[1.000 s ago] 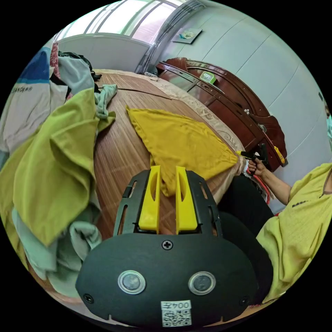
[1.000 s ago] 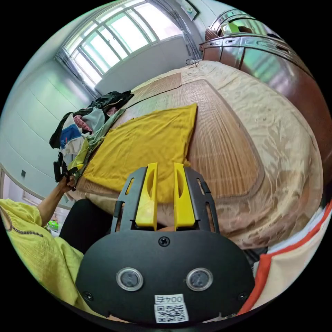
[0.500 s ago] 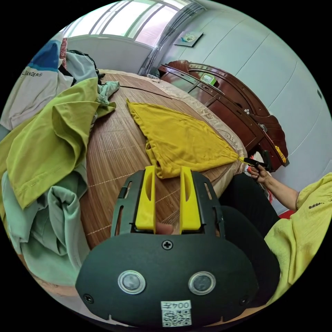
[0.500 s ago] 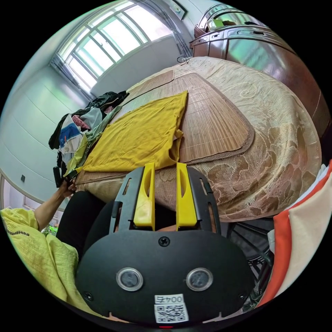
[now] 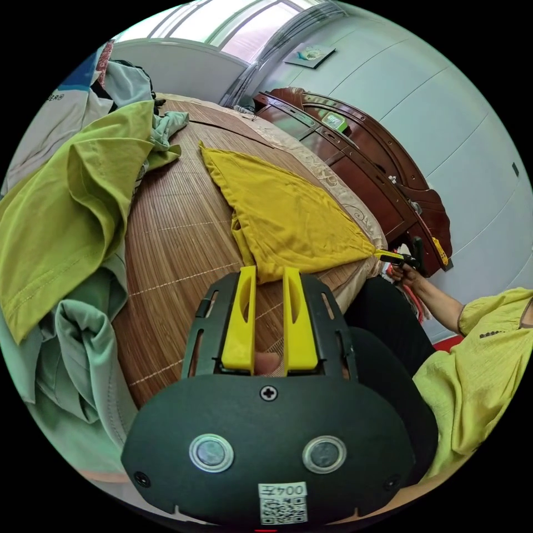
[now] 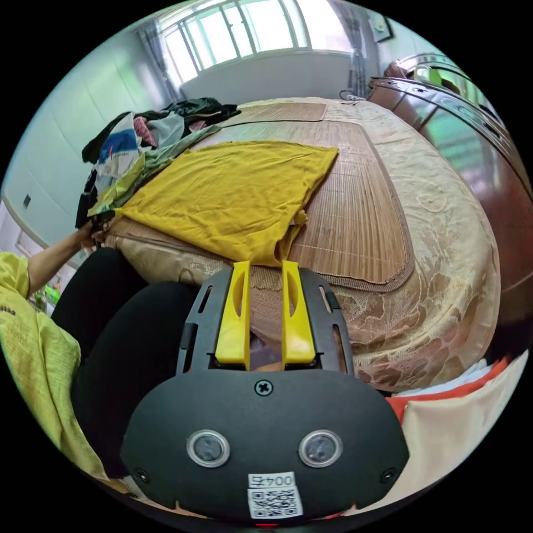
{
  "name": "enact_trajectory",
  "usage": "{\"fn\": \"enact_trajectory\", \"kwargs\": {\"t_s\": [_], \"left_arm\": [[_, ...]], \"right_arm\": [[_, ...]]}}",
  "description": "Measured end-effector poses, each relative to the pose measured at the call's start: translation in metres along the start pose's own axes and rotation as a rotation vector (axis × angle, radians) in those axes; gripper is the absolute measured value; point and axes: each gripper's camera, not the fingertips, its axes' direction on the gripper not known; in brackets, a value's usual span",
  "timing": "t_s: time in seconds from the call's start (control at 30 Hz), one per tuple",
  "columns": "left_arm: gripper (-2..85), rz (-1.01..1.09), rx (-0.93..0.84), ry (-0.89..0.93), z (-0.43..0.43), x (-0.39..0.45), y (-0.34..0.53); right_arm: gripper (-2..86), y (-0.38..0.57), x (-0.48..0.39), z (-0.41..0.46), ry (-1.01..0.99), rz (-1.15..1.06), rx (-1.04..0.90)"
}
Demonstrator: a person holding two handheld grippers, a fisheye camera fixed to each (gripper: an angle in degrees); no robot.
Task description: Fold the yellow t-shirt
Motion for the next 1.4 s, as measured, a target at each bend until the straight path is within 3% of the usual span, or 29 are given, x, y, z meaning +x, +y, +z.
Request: {"fn": "enact_trajectory", "kwargs": {"t_s": [0.47,0.77,0.9,1.03,1.17,1.3,1.4], "left_arm": [[1.9,-0.065,-0.025,-0.005,-0.013,-0.024,-0.004],[1.9,-0.084,-0.015,0.018,-0.018,-0.038,-0.002],[2.3,-0.089,-0.006,0.043,-0.019,-0.045,0.001],[2.6,-0.106,0.004,0.068,-0.018,-0.053,0.006],[2.2,-0.111,0.000,0.073,-0.013,-0.057,0.008],[1.5,-0.120,-0.025,0.054,-0.008,-0.059,0.011],[1.1,-0.129,-0.036,0.056,-0.010,-0.062,0.018]], "right_arm": [[0.1,0.000,-0.005,-0.015,0.074,-0.253,-0.145],[1.0,0.038,0.060,-0.044,-0.082,0.170,0.008],[10.4,0.060,0.093,-0.048,-0.345,0.425,0.097],[11.0,0.072,0.110,-0.043,-0.488,0.619,0.186],[9.7,0.068,0.113,-0.033,-0.502,0.704,0.182],[1.4,0.056,0.106,-0.035,-0.451,0.715,0.181],[0.1,0.058,0.101,-0.043,-0.377,0.695,0.179]]}}
